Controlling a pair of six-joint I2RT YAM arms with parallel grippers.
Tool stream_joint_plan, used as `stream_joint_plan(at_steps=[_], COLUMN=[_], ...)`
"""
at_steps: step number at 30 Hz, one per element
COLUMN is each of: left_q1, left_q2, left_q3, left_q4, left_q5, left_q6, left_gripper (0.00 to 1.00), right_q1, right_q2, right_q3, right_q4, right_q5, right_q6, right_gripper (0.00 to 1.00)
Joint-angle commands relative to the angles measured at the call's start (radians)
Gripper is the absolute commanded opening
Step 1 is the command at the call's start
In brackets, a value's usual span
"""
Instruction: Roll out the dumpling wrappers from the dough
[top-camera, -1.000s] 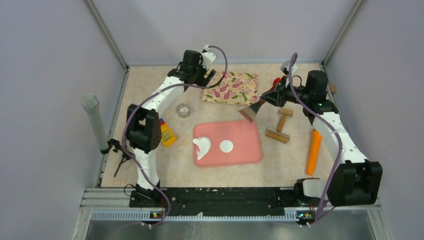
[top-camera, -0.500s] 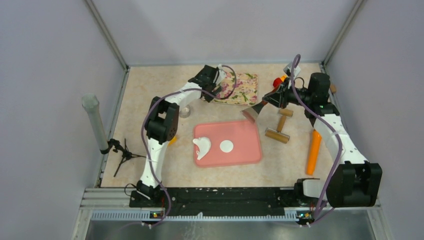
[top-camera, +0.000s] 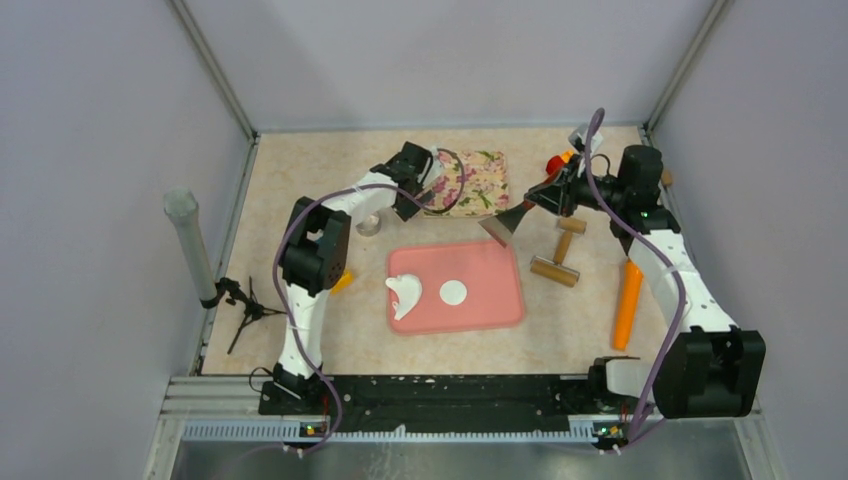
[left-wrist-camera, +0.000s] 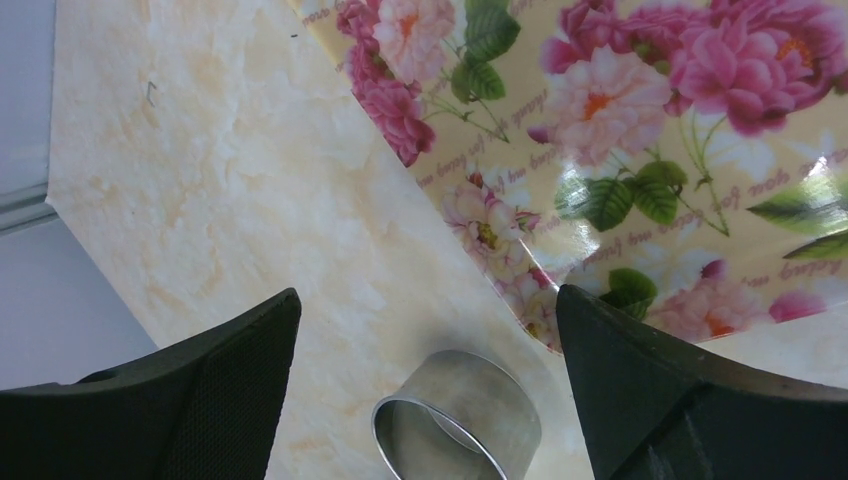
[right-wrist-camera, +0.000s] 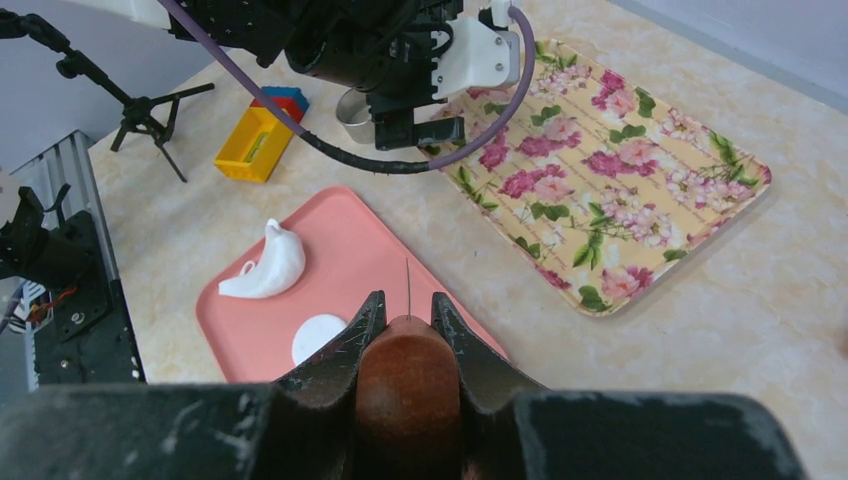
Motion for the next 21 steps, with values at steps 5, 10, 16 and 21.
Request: stream_joint_plan(at_steps=[5,10,16,21], left_q1=[0.017,0.023,0.050,0.117], left_q2=[-0.079,-0.281,-0.434,-0.429], left_q3=[0.134,0.070,-0.184,-0.301], left_q4=[-0.046,-0.092,-0.183,-0.232], left_q5=[-0.020,0.225,0.436,0.564], left_q6=[-0.080,-0.106,-0.125,-0.199], left_gripper=[0.99,0.99,0.99,0.93], right_q1=[-0.009,-0.009,-0.001,0.014], right_q2=[0.001,0.068,0.109,0.113], right_q3=[-0.003,0.003,0.003,0.004], right_q4=[0.049,0.021,0.011,-0.006], right_q5=[-0.058,-0.102,-0.120,-0.104], right_q6=[-0.002,-0.018,-0.036,-0.062], right_gripper=[0.00,0.00,0.00,0.00])
